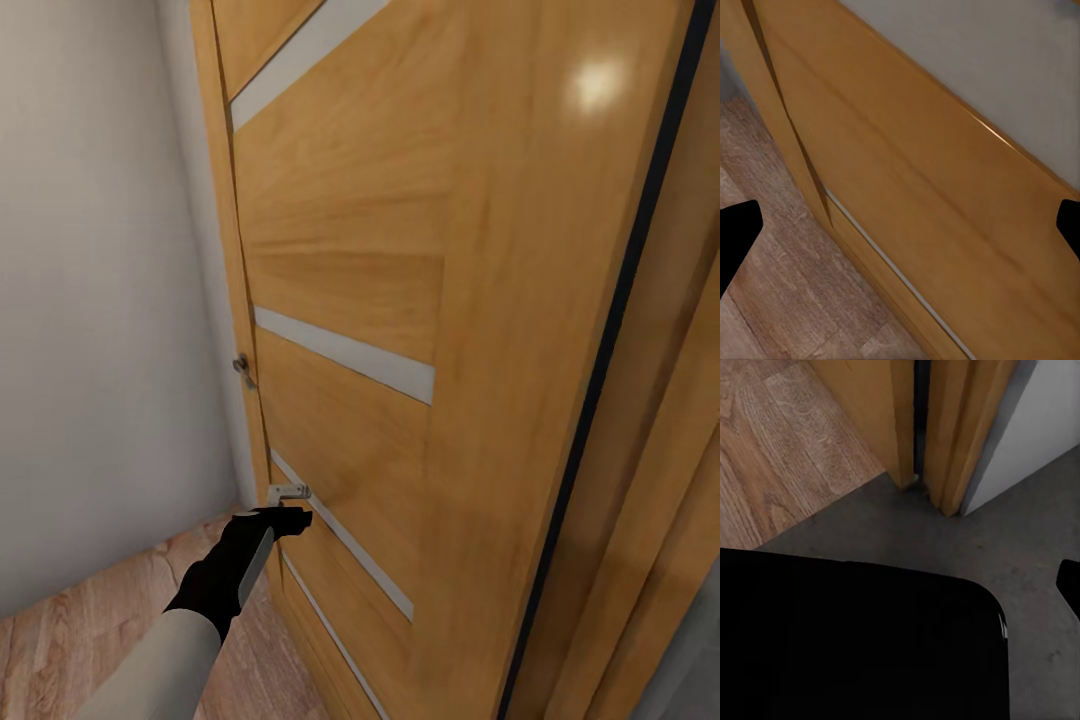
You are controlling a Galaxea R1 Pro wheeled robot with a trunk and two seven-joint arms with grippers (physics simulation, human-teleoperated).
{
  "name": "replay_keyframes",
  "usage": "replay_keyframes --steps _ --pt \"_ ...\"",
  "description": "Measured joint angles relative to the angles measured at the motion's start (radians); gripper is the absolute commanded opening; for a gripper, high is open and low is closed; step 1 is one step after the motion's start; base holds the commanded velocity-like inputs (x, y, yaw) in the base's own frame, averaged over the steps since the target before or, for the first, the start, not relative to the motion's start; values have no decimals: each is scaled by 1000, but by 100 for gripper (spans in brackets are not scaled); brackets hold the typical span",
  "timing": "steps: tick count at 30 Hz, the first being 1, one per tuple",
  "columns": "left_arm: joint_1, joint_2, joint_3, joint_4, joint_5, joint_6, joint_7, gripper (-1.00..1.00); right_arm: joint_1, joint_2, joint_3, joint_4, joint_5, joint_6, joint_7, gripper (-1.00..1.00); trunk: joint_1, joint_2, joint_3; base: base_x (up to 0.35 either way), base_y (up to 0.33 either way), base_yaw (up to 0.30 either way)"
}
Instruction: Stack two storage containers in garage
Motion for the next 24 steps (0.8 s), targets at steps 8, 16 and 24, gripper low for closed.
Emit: replay_keyframes --steps 8,16,24 --pt "0 0 0 0 0 0 0 100 0 0 0 0 1 0 0 100 0 0 0 0 0 0" --pt "0 0 0 0 0 0 0 100 0 0 0 0 0 -1 0 100 0 0 0 0 0 -7" --pt "0 27 0 0 1 0 0 100 0 0 0 0 0 -1 0 100 0 0 0 0 0 -105"
